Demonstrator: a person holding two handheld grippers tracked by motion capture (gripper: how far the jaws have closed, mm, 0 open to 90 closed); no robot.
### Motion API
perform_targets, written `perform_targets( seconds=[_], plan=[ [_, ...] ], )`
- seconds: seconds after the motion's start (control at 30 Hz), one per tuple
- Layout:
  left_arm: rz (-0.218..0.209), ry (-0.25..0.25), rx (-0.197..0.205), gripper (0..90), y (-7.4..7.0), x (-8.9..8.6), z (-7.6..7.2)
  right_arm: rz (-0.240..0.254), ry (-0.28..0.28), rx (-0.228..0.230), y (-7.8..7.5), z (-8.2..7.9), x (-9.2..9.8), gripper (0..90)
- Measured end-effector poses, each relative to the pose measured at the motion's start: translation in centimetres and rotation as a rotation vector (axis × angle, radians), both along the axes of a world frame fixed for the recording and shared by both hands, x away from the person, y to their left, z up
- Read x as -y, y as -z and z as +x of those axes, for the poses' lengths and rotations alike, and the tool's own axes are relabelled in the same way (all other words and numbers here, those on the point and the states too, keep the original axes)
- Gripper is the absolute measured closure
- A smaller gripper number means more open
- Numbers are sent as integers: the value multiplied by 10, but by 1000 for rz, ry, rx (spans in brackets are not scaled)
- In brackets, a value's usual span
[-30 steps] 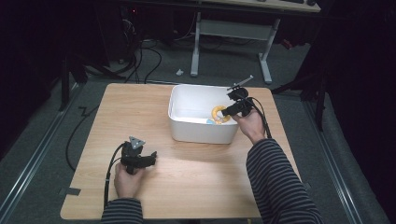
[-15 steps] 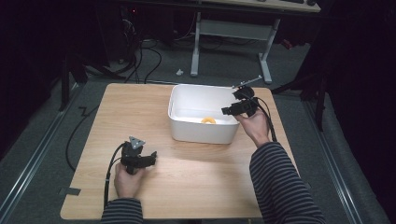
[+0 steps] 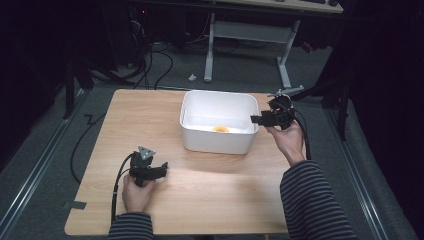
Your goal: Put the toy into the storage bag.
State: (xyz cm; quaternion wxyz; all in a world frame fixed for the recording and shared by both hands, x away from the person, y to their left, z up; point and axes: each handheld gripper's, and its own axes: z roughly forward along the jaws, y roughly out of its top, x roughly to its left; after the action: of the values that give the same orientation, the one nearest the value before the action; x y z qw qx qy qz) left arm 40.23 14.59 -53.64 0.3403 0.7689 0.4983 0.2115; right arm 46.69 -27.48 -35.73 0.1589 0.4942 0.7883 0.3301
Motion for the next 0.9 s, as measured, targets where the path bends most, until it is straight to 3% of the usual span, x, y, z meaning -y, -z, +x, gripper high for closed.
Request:
perform_targets(
  seconds=[0.33, 0.73, 0.9],
  plan=[
    [-1, 0, 0, 205, 0, 0, 0, 29, 32, 53, -6, -25, 29, 460],
    [0, 0, 0, 205, 0, 0, 0, 67, 63, 90, -7, -52, 54, 455],
    [0, 0, 0, 205, 0, 0, 0, 60, 71, 91, -6, -61, 61, 450]
  ],
)
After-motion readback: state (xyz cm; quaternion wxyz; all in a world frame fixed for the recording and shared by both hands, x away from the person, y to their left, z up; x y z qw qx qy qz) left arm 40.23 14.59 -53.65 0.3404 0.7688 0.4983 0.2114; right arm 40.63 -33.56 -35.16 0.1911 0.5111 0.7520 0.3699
